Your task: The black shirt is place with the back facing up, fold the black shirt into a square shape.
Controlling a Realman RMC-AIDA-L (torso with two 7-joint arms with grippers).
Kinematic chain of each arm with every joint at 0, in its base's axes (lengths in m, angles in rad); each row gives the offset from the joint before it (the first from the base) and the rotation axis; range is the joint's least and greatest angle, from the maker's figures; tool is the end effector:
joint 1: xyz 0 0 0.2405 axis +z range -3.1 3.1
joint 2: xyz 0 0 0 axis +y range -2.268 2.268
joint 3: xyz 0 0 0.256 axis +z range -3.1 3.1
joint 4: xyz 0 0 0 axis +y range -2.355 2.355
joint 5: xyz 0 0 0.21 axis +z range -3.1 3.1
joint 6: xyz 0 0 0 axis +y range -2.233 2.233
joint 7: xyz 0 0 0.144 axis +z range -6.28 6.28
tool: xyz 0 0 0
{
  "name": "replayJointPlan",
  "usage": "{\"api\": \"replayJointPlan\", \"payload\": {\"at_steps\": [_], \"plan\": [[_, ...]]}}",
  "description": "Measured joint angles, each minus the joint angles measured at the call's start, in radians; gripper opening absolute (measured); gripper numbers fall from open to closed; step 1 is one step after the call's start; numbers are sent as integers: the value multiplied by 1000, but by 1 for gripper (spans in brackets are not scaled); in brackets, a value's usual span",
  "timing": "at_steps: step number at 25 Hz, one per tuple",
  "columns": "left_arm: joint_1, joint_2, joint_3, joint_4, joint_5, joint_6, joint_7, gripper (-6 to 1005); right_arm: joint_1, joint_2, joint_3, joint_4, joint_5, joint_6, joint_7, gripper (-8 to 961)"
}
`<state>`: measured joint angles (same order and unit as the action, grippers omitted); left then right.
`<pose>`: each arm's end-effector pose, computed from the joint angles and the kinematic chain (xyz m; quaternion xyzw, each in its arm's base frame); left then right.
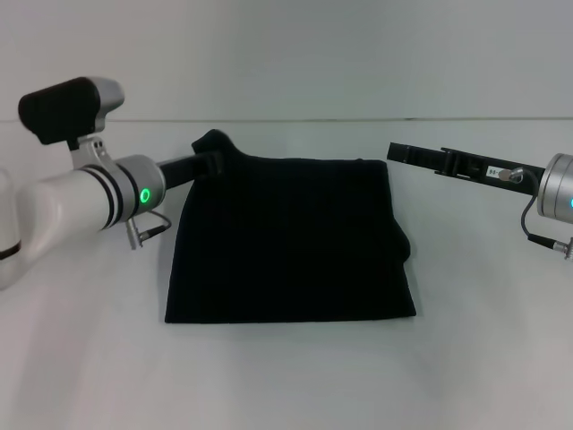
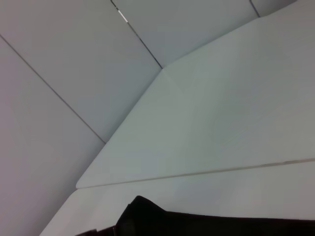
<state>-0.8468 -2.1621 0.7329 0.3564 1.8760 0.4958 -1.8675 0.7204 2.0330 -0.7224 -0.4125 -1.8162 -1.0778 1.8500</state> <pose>-0.2434 0.4478 -0.0578 -0.7397 -0.5189 -0.2101 0.3735 0.2484 0.4141 -0.0097 -0.7997 0.4810 0.2908 0.2114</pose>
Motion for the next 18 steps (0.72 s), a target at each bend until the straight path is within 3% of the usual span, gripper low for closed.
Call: {"api": "replayJointPlan", "payload": {"at_steps": [11, 18], "plan": [[-37, 7, 0, 1, 5, 36, 4, 64, 5, 3, 0, 0, 0, 6, -3, 676], [-25, 7, 0, 2, 8, 47, 6, 68, 7, 3, -4, 0, 0, 6, -6, 678]]}}
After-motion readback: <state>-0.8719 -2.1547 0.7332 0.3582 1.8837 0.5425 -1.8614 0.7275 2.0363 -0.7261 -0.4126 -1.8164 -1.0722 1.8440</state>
